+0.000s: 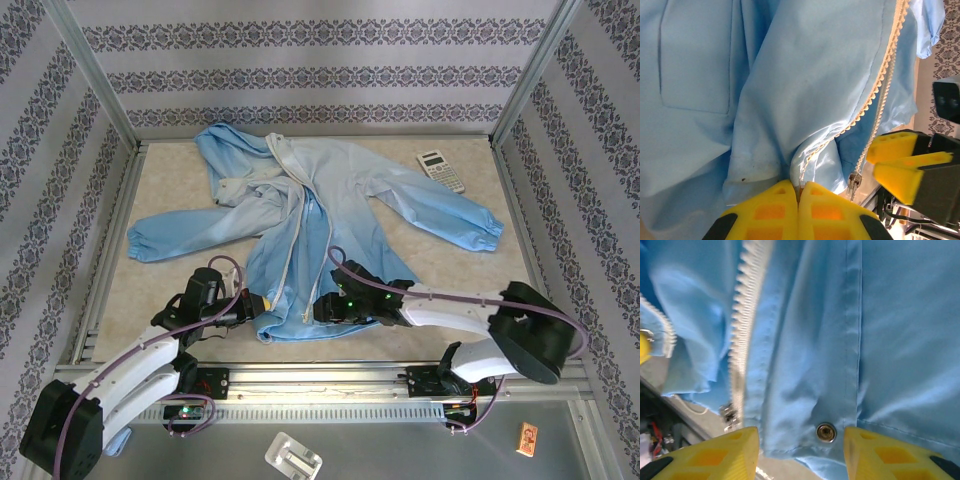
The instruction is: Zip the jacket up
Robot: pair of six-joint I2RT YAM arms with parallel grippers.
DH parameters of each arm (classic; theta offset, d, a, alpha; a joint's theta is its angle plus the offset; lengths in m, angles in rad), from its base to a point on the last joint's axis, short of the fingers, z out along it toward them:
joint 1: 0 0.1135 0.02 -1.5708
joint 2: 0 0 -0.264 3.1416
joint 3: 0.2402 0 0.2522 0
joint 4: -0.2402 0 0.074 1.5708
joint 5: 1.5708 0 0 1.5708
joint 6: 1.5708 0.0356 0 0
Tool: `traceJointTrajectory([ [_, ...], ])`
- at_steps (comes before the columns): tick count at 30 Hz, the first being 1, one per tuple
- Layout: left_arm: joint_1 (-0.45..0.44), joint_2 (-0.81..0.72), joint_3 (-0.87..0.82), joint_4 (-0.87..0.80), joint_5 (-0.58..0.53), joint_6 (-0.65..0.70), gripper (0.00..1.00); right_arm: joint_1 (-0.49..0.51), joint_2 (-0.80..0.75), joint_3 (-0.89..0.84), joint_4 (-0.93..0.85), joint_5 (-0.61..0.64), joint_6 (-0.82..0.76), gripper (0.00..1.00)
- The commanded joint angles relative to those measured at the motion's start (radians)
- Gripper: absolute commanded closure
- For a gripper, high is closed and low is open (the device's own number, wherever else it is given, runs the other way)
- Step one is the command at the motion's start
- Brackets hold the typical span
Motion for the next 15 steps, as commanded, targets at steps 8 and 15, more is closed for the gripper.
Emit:
traceJointTrajectory([
  [8, 0.012, 0.014, 0.026, -0.025, 0.005, 0.023, 1.00, 0.017, 0.124, 0.078, 0.068, -0.035, -0.013, 0.50],
  [15, 0.012, 0.021, 0.018, -0.007, 0.013, 0.015, 1.00, 0.022, 0.178, 0.108, 0.060, -0.043, -0.028, 0.58],
])
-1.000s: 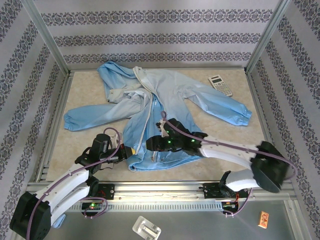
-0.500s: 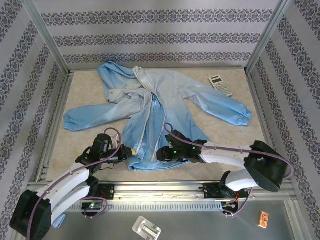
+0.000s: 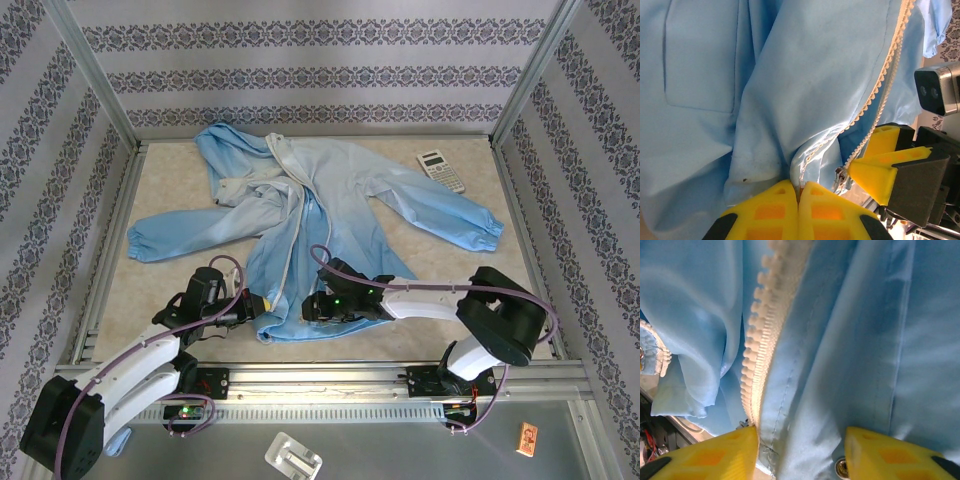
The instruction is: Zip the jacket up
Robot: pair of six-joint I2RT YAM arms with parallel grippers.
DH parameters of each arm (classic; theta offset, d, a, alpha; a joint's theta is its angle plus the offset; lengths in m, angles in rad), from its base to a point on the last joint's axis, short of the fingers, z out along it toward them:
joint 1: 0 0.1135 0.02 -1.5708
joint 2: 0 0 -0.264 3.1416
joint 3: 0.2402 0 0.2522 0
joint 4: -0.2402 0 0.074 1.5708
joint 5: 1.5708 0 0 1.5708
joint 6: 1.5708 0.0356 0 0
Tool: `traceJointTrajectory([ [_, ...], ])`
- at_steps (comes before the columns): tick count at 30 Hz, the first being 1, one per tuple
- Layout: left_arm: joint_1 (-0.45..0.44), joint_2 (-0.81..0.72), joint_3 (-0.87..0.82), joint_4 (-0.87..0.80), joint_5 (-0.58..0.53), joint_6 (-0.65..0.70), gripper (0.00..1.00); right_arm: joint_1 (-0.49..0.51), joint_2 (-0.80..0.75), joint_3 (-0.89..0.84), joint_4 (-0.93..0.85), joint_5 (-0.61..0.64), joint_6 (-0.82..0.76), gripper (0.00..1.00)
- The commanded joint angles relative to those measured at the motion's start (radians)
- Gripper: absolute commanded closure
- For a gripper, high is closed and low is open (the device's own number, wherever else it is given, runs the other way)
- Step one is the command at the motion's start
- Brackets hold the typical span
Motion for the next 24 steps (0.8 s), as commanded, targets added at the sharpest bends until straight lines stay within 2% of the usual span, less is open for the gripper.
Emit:
traceJointTrajectory([
  [1, 0.012, -0.001, 0.014, -0.006, 0.018, 0.016, 1.00, 0.013, 0.027, 0.027, 0.011, -0.012, -0.014, 0.66],
  [4, 0.009, -0.016, 0.020, -0.005, 0.041, 0.013, 1.00, 0.017, 0.001, 0.022, 0.014, 0.016, -0.028, 0.90],
  [6, 0.007, -0.039, 0.026, -0.013, 0.056, 0.008, 1.00, 0.020, -0.032, 0.022, -0.001, 0.039, -0.044, 0.97],
  [14, -0.034, -0.168, 0.082, -0.063, 0.056, -0.027, 1.00, 0.020, -0.172, 0.023, -0.065, 0.110, -0.091, 0.98],
  [19, -0.095, -0.166, 0.081, 0.106, 0.053, -0.092, 1.00, 0.019, -0.233, 0.023, -0.050, 0.104, -0.184, 1.00],
  [24, -0.103, -0.132, 0.092, 0.276, 0.054, -0.094, 1.00, -0.005, -0.306, 0.029, -0.035, 0.083, -0.329, 1.00],
])
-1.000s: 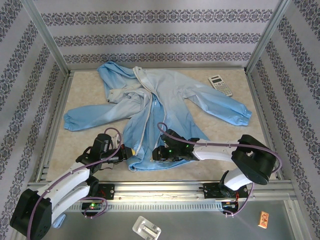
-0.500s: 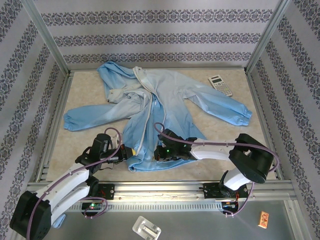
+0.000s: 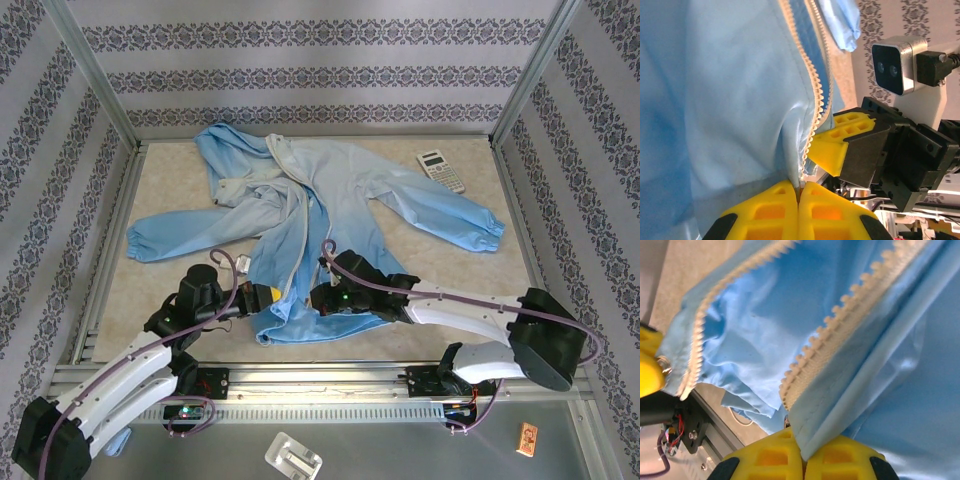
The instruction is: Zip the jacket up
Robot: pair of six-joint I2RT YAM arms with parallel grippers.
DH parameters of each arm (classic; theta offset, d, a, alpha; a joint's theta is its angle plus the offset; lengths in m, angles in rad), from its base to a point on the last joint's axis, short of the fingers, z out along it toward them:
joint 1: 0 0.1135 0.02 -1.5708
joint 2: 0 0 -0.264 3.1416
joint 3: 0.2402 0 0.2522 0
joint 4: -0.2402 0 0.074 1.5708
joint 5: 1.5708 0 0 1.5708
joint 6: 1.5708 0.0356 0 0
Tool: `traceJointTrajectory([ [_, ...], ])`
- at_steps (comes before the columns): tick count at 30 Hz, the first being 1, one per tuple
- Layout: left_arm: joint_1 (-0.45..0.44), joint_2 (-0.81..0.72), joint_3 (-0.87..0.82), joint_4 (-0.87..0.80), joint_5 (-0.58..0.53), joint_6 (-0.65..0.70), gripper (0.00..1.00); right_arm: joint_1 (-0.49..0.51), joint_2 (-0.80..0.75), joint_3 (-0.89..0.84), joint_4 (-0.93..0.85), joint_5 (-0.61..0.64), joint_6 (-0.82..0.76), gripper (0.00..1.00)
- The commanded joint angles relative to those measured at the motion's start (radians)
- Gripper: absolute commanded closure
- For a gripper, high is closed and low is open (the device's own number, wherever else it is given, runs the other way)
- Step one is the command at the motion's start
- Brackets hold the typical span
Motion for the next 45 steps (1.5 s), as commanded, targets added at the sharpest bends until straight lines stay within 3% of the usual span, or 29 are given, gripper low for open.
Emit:
traceJointTrajectory([
  [1, -0.009, 0.024, 0.030, 0.214, 0.010, -0.024, 1.00, -0.025, -0.063, 0.025, 0.028, -0.013, -0.148, 1.00],
  [11, -0.010, 0.173, 0.076, 0.539, -0.004, 0.076, 1.00, -0.206, -0.079, 0.082, 0.076, -0.307, -0.400, 1.00],
  [13, -0.009, 0.193, 0.064, 0.619, -0.002, 0.111, 1.00, -0.236, -0.068, 0.082, 0.109, -0.377, -0.411, 1.00],
  [16, -0.009, 0.217, 0.070, 0.602, 0.000, 0.191, 1.00, -0.268, -0.034, 0.099, 0.138, -0.484, -0.413, 1.00],
  [21, -0.009, 0.260, 0.015, 0.764, -0.012, 0.216, 1.00, -0.280, 0.013, 0.125, 0.155, -0.599, -0.408, 1.00],
  [28, -0.009, 0.274, -0.040, 0.885, -0.027, 0.230, 1.00, -0.281, 0.004, 0.100, 0.227, -0.630, -0.386, 1.00],
  [45, -0.009, 0.238, -0.067, 0.865, -0.017, 0.249, 1.00, -0.285, 0.025, 0.088, 0.354, -0.642, -0.342, 1.00],
])
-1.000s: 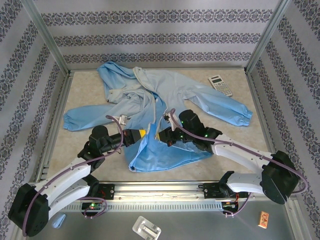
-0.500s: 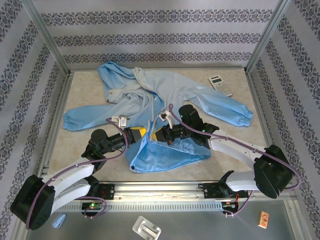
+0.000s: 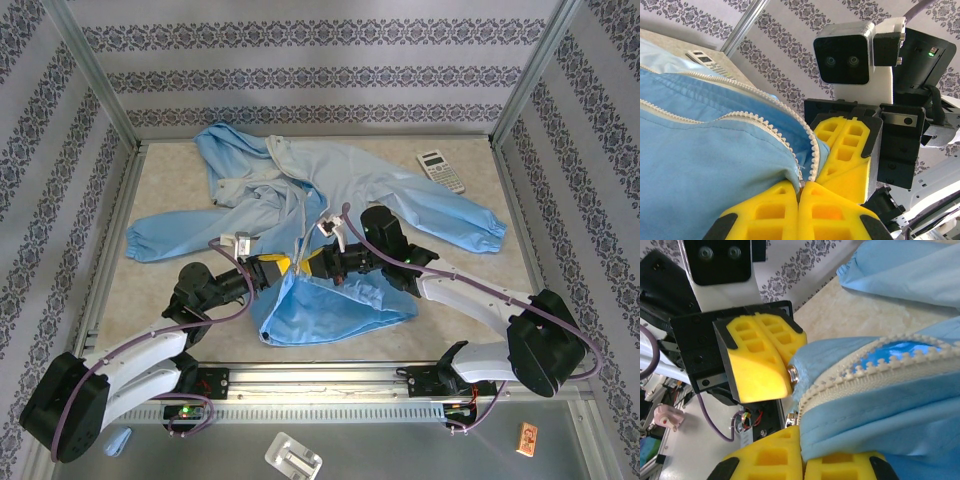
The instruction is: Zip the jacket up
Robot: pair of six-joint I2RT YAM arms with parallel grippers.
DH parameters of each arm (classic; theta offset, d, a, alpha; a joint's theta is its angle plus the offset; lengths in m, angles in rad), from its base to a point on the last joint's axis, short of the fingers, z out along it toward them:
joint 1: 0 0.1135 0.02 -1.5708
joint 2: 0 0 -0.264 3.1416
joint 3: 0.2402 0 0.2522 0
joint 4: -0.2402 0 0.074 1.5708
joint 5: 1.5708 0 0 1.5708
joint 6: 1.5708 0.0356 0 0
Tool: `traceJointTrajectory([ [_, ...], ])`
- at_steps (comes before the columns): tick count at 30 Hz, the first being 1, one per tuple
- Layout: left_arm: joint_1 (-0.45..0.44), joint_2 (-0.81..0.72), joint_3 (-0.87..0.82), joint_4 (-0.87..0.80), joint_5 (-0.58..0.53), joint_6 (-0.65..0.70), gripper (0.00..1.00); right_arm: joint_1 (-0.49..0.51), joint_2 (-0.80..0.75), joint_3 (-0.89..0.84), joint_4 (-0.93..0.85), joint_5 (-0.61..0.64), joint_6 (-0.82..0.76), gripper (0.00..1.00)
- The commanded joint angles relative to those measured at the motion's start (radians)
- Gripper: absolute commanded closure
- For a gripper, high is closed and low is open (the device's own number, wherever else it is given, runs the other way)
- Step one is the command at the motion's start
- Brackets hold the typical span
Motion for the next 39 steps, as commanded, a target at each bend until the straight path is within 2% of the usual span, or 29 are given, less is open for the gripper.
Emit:
traceJointTrajectory([
  [1, -0.009, -0.019, -0.015, 0.054, 0.000, 0.031, 1.00, -0.005, 0.012, -0.001, 0.085, -0.035, 0.009, 1.00],
  [39, -0.010, -0.068, -0.057, 0.037, -0.047, 0.002, 1.00, -0.021, 0.010, -0.054, 0.239, 0.024, 0.130, 1.00],
])
